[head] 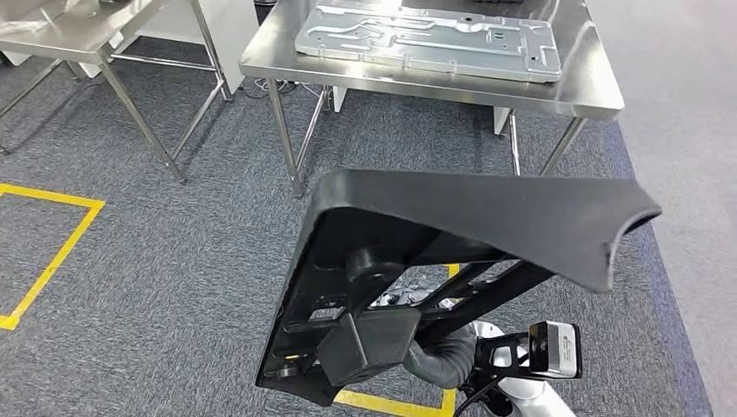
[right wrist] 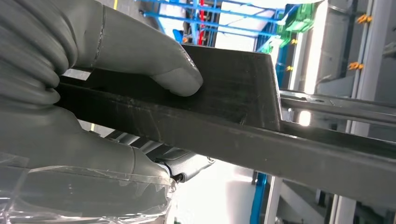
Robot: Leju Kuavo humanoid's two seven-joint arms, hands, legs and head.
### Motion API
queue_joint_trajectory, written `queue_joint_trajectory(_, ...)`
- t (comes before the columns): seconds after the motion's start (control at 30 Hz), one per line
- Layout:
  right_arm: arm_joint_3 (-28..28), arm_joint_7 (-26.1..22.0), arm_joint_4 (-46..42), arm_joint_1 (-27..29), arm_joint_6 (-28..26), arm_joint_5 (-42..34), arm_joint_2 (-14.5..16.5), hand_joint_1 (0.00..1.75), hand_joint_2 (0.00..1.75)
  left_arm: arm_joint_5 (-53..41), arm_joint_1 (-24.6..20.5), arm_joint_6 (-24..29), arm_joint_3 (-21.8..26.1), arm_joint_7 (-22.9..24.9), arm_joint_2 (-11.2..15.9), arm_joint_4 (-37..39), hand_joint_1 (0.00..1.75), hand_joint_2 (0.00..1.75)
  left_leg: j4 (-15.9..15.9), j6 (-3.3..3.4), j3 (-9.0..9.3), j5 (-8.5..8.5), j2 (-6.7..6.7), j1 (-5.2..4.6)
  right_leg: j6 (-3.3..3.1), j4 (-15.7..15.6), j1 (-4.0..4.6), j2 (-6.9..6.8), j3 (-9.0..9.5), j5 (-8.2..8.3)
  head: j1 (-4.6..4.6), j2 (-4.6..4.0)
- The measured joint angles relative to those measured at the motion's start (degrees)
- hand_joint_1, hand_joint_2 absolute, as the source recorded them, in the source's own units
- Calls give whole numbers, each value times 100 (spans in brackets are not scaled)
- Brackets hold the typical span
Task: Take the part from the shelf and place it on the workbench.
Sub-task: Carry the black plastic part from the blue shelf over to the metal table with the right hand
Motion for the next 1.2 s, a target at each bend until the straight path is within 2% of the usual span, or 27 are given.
queue_joint_trajectory(0.07,-1,-5,-3,1,-1,1,-1,175,175,0,-12,-17,1,1,-1,0,0,0,-58,77,35,22,113,20,61,275,8,-265,-130,-168,32,0)
queue_joint_trajectory(0.1,-2,-7,-4,2,-1,1,-1,175,175,0,-11,-27,2,4,-2,0,0,0,-73,101,48,22,172,19,85,567,6,-438,-273,-322,50,0)
queue_joint_trajectory(0.13,-2,-8,-4,5,-1,2,-1,175,175,0,-4,-37,4,8,0,0,0,0,-77,116,54,13,232,17,108,946,-5,-542,-476,-494,66,0)
queue_joint_trajectory(0.17,-2,-9,-3,15,-1,4,-2,175,175,-1,4,-46,7,12,2,0,0,0,-77,120,57,3,297,14,126,1296,-24,-585,-671,-617,66,0)
queue_joint_trajectory(0.2,-2,-10,-2,26,-3,16,-2,175,175,-2,8,-60,10,21,3,0,0,0,-77,118,64,-9,361,13,139,1497,-41,-602,-797,-639,67,0)
queue_joint_trajectory(0.23,-2,-12,0,34,-9,39,-3,175,175,-3,10,-77,14,31,4,0,0,0,-76,112,78,-25,424,13,145,1496,-53,-618,-821,-554,67,0)
queue_joint_trajectory(0.27,-2,-13,0,36,-19,72,-3,175,175,-5,8,-101,17,43,4,0,0,0,-76,98,102,-43,470,13,142,1243,-59,-640,-705,-367,68,0)
queue_joint_trajectory(0.3,-3,-13,-2,36,-34,113,-3,175,175,-8,4,-129,19,61,4,0,0,0,-76,78,133,-64,503,13,126,836,-58,-674,-498,-144,68,0)
queue_joint_trajectory(0.37,-4,-12,-4,33,-73,185,-3,175,175,-15,-13,-184,24,110,5,0,0,0,-77,21,181,-106,548,-2,80,138,-24,-736,-133,107,66,0)
queue_joint_trajectory(0.4,-5,-13,-4,33,-87,208,-4,175,175,-19,-25,-209,26,137,7,0,0,0,-81,-9,195,-120,567,-9,54,-22,-4,-749,-52,130,64,0)
queue_joint_trajectory(0.47,-8,-18,-6,33,-101,238,-5,175,175,-25,-50,-250,30,179,11,0,0,0,-114,-73,228,-129,602,-18,2,-78,21,-725,-37,108,62,0)
queue_joint_trajectory(0.53,-18,-22,-27,23,-114,268,-4,175,175,-39,-65,-282,30,192,20,0,0,0,-65,-133,233,-189,528,-8,-65,-143,-5,-700,15,119,58,0)
queue_joint_trajectory(0.6,-28,-19,-49,-14,-141,286,4,175,175,-58,-58,-314,30,191,30,1,0,0,391,-161,26,-450,364,5,-134,-196,-32,-684,72,127,49,-1)
queue_joint_trajectory(0.67,-32,2,-52,-40,-182,291,13,175,175,-72,-34,-338,30,188,39,1,0,0,1171,-177,-387,-769,282,8,-182,-195,-17,-654,89,107,43,-1)
queue_joint_trajectory(0.7,-32,17,-53,-40,-202,292,14,175,175,-78,-23,-345,30,187,46,0,0,0,1446,-185,-556,-818,273,8,-192,-189,-8,-630,98,95,44,-1)
queue_joint_trajectory(0.73,-32,34,-55,-39,-218,292,15,175,175,-85,-14,-348,30,187,52,0,0,0,1527,-189,-640,-755,272,9,-194,-177,-4,-603,109,79,44,-1)
queue_joint_trajectory(0.77,-32,50,-60,-39,-230,293,16,175,175,-92,-10,-349,30,187,59,0,0,0,1396,-188,-617,-593,272,10,-190,-162,-3,-577,125,59,43,-1)
queue_joint_trajectory(0.83,-32,77,-80,-44,-261,293,25,175,175,-105,-11,-350,30,187,69,0,0,0,746,-167,-366,-181,264,12,-164,-117,-5,-535,159,3,43,0)
queue_joint_trajectory(0.9,-33,103,-103,-55,-291,292,37,175,175,-120,-27,-352,30,188,76,0,0,0,189,-120,-127,20,244,-2,-112,-54,14,-501,159,-53,39,-1)
queue_joint_trajectory(0.93,-34,113,-114,-60,-302,291,40,175,175,-126,-35,-352,30,189,78,0,0,0,43,-87,-65,42,234,-11,-80,-37,22,-489,153,-71,36,-1)
queue_joint_trajectory(1.0,-37,129,-134,-61,-308,287,42,175,175,-133,-44,-358,30,191,80,1,0,0,13,-19,-57,37,235,-18,-20,-39,20,-481,147,-83,31,-1)
queue_joint_trajectory(1.07,-47,132,-148,-62,-309,285,41,175,175,-139,-50,-367,30,187,81,1,0,0,-25,53,-36,53,247,-3,46,110,6,-517,88,-188,38,0)
queue_joint_trajectory(1.13,-62,132,-158,-60,-313,284,40,175,175,-142,-57,-372,30,175,83,0,0,0,-47,105,-20,49,259,10,106,680,-15,-564,-197,-477,50,-1)
queue_joint_trajectory(1.17,-68,131,-162,-54,-315,285,40,175,175,-143,-58,-373,30,171,85,0,0,0,-46,119,-17,37,263,9,127,1063,-27,-575,-410,-631,52,-1)
queue_joint_trajectory(1.2,-73,130,-164,-43,-317,285,40,175,175,-143,-56,-373,30,167,86,0,0,0,-46,123,-12,23,267,9,143,1380,-39,-580,-602,-717,52,-1)
